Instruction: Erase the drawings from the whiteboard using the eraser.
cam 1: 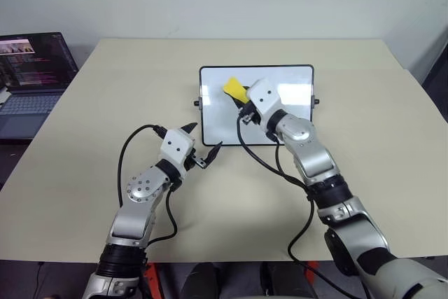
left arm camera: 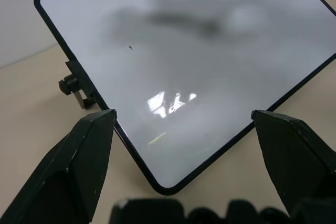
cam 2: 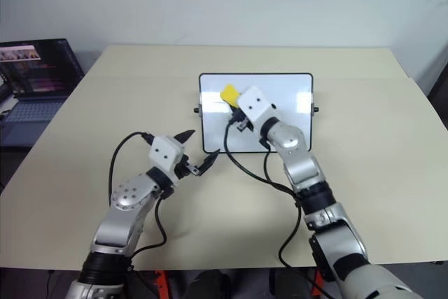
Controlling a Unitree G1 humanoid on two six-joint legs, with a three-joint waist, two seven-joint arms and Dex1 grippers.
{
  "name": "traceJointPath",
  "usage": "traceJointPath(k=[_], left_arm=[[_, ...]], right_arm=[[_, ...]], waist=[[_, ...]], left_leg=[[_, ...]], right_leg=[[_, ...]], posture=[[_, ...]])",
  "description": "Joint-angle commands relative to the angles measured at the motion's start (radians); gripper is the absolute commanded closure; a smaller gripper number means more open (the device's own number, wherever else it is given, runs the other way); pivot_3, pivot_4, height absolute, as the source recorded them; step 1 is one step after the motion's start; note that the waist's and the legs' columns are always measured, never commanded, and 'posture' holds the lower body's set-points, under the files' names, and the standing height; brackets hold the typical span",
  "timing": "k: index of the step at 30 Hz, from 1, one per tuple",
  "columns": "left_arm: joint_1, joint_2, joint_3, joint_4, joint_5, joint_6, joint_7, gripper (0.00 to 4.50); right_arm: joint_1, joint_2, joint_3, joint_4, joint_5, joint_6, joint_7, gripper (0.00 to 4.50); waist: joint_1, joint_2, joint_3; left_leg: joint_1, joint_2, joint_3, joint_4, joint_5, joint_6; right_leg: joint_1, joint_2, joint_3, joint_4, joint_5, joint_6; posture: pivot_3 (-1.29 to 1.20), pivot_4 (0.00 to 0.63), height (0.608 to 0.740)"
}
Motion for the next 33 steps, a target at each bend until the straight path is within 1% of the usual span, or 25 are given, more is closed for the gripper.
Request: traceJointPath(k=[1, 5, 9, 18, 25, 29, 33], left_arm=[[0.009, 0.008, 0.014, -0.042, -0.006, -0.018, -0.002, 0.00], [0.017, 0.009, 0.016, -0.050, -0.003, -0.015, 0.004, 0.00], [0.027, 0.007, 0.014, -0.066, -0.001, -0.010, 0.011, 0.00], [0.031, 0.007, 0.017, -0.078, -0.002, 0.000, 0.016, 0.00], [0.016, 0.007, 0.018, -0.062, -0.004, -0.004, 0.015, 0.00], [0.012, 0.004, 0.017, -0.058, -0.004, -0.007, 0.017, 0.00], [0.009, 0.002, 0.016, -0.056, -0.004, -0.006, 0.019, 0.00]], right_arm=[[-0.076, 0.020, 0.006, 0.102, -0.010, -0.090, -0.019, 3.11], [-0.143, 0.040, 0.014, 0.253, -0.019, -0.171, -0.034, 3.11], [-0.155, 0.063, 0.031, 0.367, -0.036, -0.215, -0.040, 3.11], [-0.176, 0.070, 0.037, 0.453, -0.051, -0.262, -0.050, 3.11], [-0.156, 0.062, 0.033, 0.437, -0.044, -0.245, -0.040, 3.11], [-0.100, 0.064, 0.027, 0.395, -0.030, -0.180, -0.035, 3.11], [-0.011, 0.051, 0.038, 0.278, -0.029, -0.109, -0.015, 3.11]], waist=[[0.000, 0.000, 0.000], [0.001, 0.000, 0.000], [0.001, 0.000, 0.000], [0.001, 0.000, 0.000], [0.001, 0.000, 0.000], [0.001, 0.000, 0.000], [0.002, 0.000, 0.000]], left_leg=[[0.000, 0.000, 0.000, 0.000, 0.000, 0.000], [0.000, 0.000, 0.000, 0.000, 0.000, 0.000], [0.000, 0.000, 0.000, 0.000, 0.000, 0.000], [-0.001, 0.000, 0.000, 0.000, 0.000, 0.000], [-0.001, 0.000, 0.000, 0.000, 0.000, 0.000], [-0.001, 0.000, 0.000, 0.000, 0.000, 0.000], [-0.001, 0.000, 0.000, 0.000, 0.000, 0.000]], right_leg=[[0.000, 0.000, 0.000, 0.000, 0.000, 0.000], [0.000, 0.000, 0.000, 0.000, 0.000, 0.000], [0.000, 0.000, 0.000, 0.000, 0.000, 0.000], [0.000, 0.000, 0.000, 0.000, 0.000, 0.000], [0.000, 0.000, 0.000, 0.000, 0.000, 0.000], [0.000, 0.000, 0.000, 0.000, 0.000, 0.000], [0.000, 0.000, 0.000, 0.000, 0.000, 0.000]], posture=[[0.00, 0.150, 0.740], [0.00, 0.150, 0.740], [0.00, 0.150, 0.740], [0.00, 0.150, 0.740], [0.00, 0.150, 0.740], [0.00, 0.150, 0.740], [0.00, 0.150, 0.740]])
